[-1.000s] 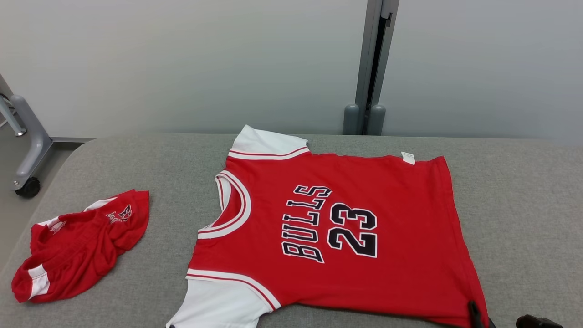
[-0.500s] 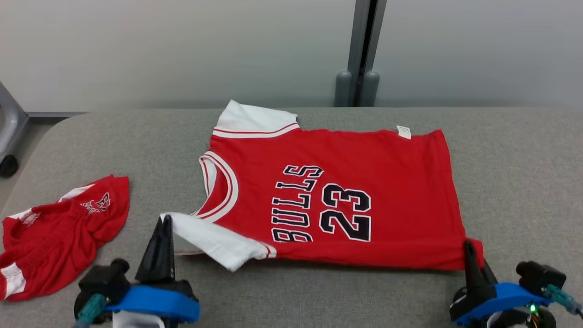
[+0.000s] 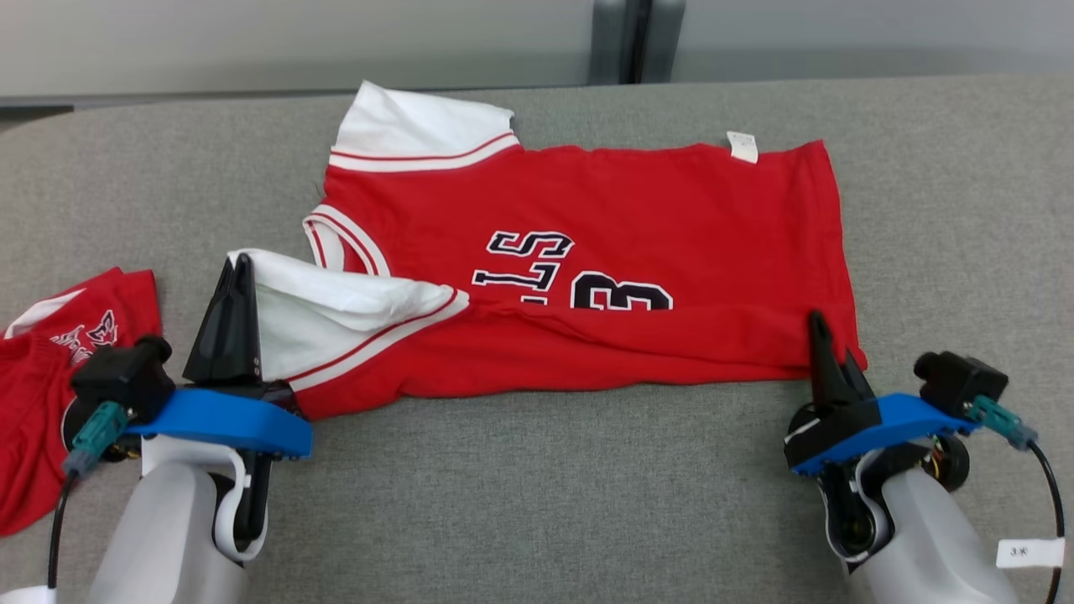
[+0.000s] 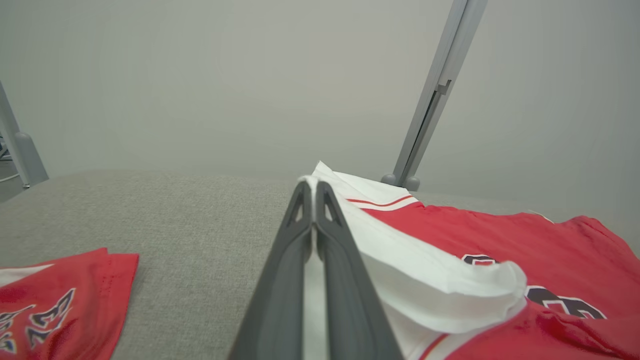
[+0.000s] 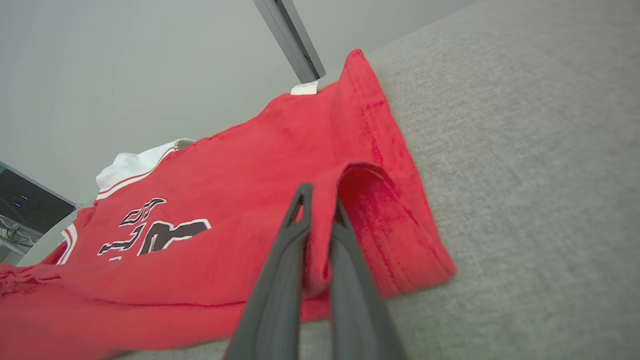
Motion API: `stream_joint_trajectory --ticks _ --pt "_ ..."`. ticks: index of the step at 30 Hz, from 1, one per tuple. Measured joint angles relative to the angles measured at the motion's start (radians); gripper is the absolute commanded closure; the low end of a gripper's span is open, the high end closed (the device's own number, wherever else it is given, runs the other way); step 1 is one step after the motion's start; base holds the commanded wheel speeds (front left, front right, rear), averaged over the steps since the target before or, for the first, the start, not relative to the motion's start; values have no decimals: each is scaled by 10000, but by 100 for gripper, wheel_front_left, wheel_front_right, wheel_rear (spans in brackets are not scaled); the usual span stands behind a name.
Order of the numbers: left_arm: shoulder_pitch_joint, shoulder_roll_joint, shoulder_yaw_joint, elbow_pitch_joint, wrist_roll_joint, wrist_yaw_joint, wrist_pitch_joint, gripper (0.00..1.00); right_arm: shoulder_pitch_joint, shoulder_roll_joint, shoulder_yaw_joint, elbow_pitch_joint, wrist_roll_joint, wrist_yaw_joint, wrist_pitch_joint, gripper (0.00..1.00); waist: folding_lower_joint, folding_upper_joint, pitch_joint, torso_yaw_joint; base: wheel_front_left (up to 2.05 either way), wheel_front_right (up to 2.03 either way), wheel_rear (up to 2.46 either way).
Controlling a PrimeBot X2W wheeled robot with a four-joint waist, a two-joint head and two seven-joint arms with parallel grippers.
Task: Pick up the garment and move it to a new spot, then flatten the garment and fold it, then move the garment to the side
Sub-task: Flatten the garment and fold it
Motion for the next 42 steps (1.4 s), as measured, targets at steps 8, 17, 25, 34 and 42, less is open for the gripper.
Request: stream_joint_trajectory --ticks 8,17,25,34,42 --pt "-650 284 -407 293 -257 0 2 100 -736 12 -111 -73 -339 0 0 0 0 0 584 53 0 0 0" --pt "-96 38 305 -437 441 0 2 0 -56 -2 -1319 -2313 -1850 0 -2 0 -1 0 409 185 0 0 0" --pt "1609 -305 261 -203 848 0 2 0 1536 12 -1039 -2838 -3942 0 0 0 -3 0 -385 249 0 0 0" --pt "3108 -832 372 29 1074 0 2 0 3028 12 -922 -2604 -4378 0 0 0 -6 0 -1605 265 0 0 0" --pt "4010 -1233 571 113 1340 0 2 0 3899 13 -895 -2303 -4378 0 0 0 -6 0 -2409 35 0 0 0"
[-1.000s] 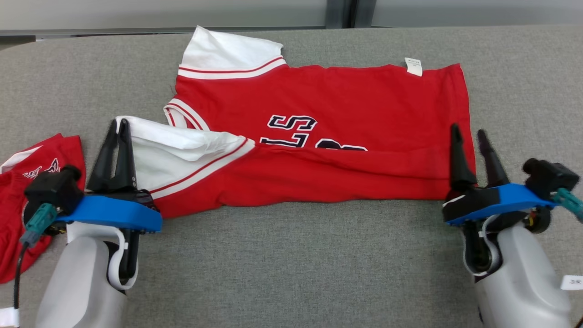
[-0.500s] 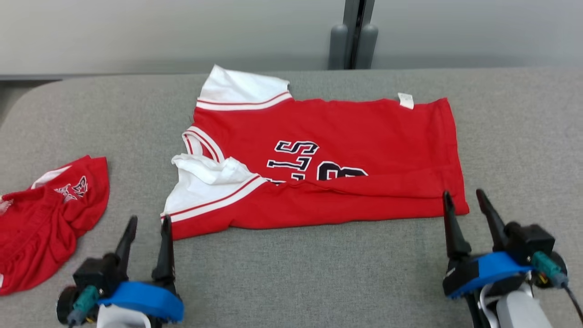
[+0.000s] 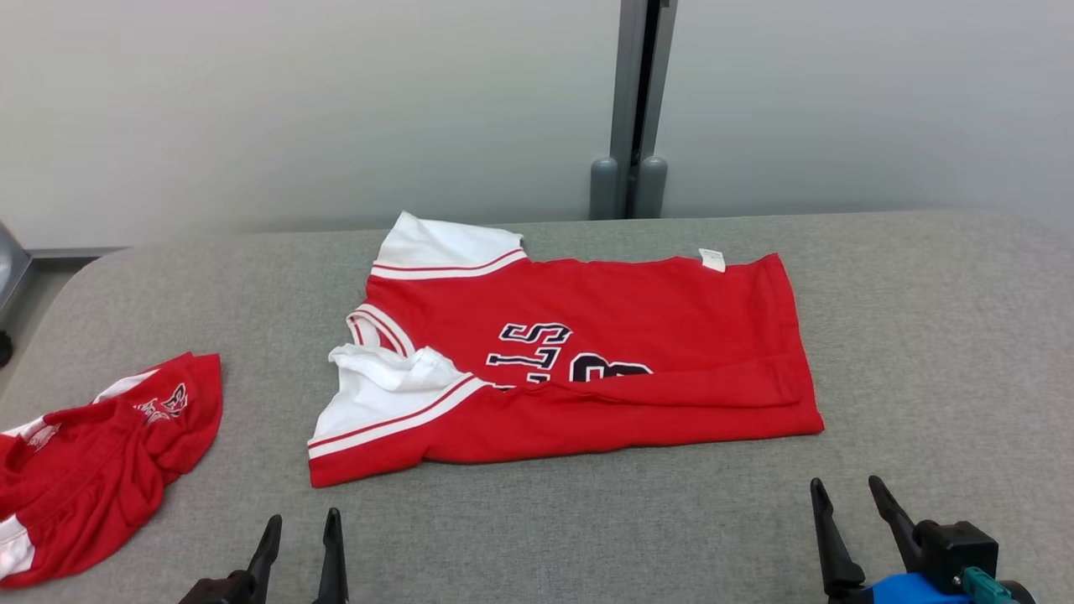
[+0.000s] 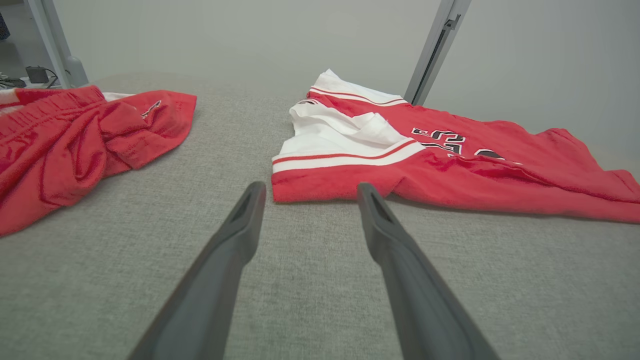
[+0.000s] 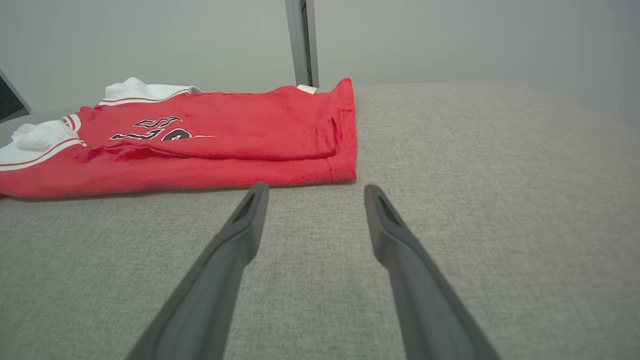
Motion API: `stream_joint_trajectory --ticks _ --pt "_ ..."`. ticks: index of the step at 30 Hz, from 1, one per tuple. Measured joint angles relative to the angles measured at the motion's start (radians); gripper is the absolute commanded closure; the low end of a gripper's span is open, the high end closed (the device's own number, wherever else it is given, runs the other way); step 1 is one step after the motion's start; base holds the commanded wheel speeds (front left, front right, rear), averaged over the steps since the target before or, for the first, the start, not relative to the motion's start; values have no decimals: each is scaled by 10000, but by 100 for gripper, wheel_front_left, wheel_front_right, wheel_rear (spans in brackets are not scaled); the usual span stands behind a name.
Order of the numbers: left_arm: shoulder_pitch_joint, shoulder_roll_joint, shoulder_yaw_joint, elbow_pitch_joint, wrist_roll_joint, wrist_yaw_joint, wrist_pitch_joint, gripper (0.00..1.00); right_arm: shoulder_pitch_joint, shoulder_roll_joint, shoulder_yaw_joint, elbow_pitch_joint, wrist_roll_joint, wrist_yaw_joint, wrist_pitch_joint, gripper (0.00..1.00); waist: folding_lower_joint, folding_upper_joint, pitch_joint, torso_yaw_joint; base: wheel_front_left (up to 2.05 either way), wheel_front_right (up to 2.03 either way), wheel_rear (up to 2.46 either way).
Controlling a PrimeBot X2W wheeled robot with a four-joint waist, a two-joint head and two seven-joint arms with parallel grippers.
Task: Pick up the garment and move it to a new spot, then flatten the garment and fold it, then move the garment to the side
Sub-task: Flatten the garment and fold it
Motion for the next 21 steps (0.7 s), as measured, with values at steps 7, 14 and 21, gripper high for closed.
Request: stream_joint_trajectory --ticks 7,14,21 --pt "71 -48 90 -10 150 0 0 0 25 -2 92 56 -50 0 0 0 1 0 -98 -195 0 0 0" --pt "-291 -42 159 61 144 0 -2 0 -201 0 272 -25 -54 0 0 0 1 0 268 -282 0 0 0" --pt "-1627 380 257 890 -420 0 0 0 -1107 0 374 -341 10 0 0 0 6 0 1412 -467 0 0 0"
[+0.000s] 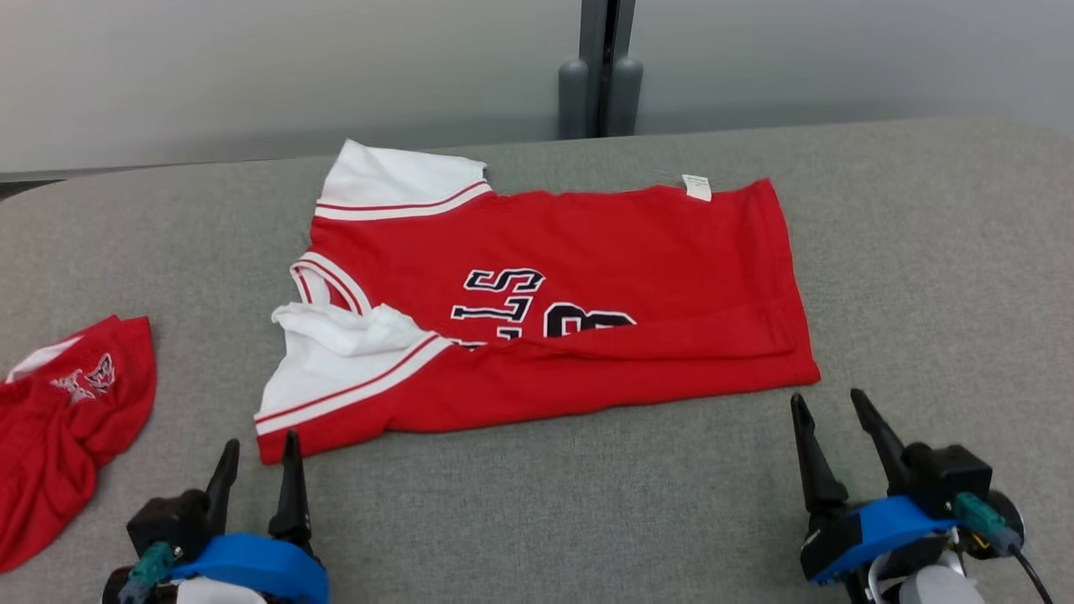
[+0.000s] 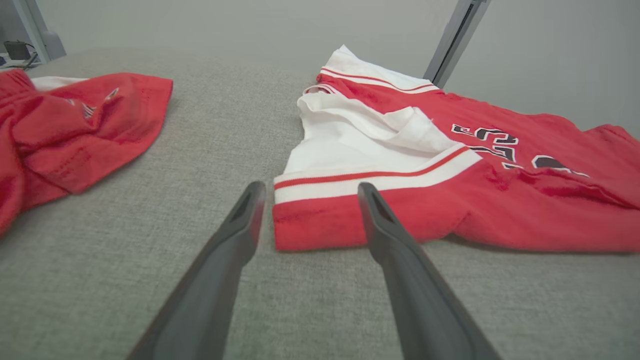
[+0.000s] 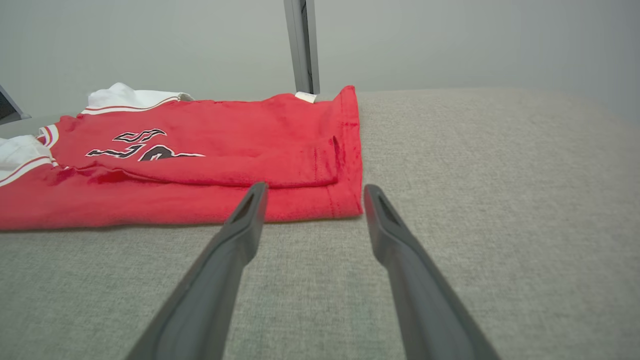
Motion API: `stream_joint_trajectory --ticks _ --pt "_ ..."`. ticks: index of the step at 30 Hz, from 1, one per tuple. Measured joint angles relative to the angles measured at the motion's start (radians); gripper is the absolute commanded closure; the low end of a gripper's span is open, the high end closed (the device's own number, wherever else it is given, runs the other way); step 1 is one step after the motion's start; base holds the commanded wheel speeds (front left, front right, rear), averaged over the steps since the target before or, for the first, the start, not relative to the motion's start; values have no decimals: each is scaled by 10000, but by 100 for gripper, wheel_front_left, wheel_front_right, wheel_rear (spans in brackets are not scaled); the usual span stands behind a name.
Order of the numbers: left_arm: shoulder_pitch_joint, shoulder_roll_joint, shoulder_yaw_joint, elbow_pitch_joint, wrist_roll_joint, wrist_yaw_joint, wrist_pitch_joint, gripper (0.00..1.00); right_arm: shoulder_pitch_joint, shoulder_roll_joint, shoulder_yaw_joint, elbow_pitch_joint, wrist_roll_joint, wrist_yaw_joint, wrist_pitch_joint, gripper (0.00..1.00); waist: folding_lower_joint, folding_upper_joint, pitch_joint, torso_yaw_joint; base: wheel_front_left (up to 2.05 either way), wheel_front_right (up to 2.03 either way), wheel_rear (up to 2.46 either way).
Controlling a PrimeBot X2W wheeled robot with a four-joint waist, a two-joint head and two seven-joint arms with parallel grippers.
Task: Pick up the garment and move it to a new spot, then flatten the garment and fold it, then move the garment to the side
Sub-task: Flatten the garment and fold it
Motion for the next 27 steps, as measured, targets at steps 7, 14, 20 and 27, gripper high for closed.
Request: stream_joint_trajectory --ticks 7,14,20,27 --pt "-995 286 -219 1024 -512 0 0 0 -706 0 2 -207 29 0 -2 0 0 0 922 1 0 0 0" --pt "-1433 570 -1237 1726 -1258 0 -119 0 -1370 -10 -627 117 -56 0 0 0 -2 0 1327 76 0 0 0" --pt "-1815 792 -1918 1868 -1662 0 -155 100 -2082 -4 -903 1756 -267 0 -2 0 -4 0 1584 263 0 0 0" --pt "-1984 928 -2393 1802 -2127 -4 -148 100 -2749 -61 -915 3095 169 0 -81 100 -5 0 1729 550 0 0 0"
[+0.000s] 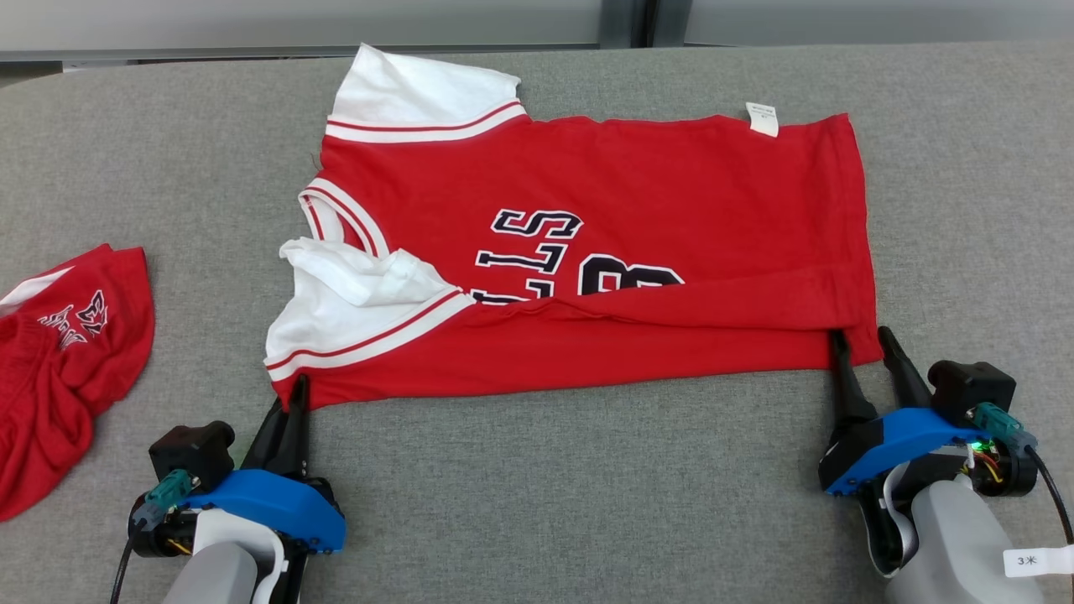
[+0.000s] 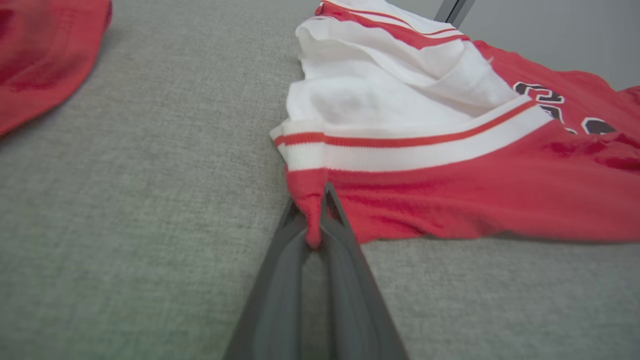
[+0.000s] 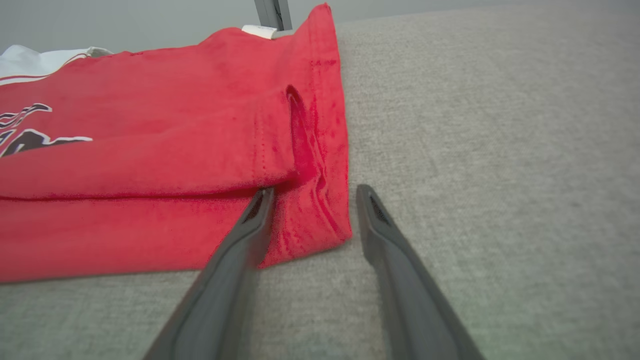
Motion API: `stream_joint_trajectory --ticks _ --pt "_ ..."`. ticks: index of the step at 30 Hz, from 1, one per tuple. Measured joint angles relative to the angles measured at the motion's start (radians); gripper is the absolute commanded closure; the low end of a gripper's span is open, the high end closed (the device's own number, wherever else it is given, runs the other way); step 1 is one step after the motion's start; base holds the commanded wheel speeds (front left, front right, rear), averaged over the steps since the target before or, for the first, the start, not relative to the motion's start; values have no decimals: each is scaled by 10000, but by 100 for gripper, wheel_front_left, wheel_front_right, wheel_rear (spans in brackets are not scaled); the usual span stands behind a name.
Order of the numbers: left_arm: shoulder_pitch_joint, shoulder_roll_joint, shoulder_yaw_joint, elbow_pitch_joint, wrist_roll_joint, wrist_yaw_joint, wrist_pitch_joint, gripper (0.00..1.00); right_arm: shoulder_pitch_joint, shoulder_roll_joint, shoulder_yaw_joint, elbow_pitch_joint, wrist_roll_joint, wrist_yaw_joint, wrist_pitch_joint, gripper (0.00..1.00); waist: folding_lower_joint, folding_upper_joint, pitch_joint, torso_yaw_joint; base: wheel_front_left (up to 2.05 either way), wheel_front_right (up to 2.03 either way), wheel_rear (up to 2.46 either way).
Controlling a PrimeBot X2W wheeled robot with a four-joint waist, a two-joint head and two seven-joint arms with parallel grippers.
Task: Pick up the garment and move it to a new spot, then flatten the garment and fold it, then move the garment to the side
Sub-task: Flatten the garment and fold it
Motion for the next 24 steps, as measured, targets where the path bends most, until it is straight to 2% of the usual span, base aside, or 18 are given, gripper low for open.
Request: stream_joint_trajectory --ticks 4,7,15,18,24 --pt "128 73 -35 -382 -61 0 82 100 -35 0 -84 2 435 2 21 100 3 0 -112 82 0 0 0" --pt "294 2 297 -884 -128 0 142 100 76 56 -213 -326 683 0 65 100 4 0 -363 166 0 0 0" --pt "351 -92 922 -2320 531 -6 150 100 18 73 -823 -1283 1599 6 65 100 3 0 -1495 350 0 0 0" --pt "690 -203 1062 -2290 748 -6 148 100 422 69 -683 -1037 1818 8 63 100 1 0 -1979 367 0 0 0" --pt "2063 -600 807 -1289 1001 -6 148 100 2072 75 -138 -92 2079 4 67 100 0 0 -2764 268 0 0 0"
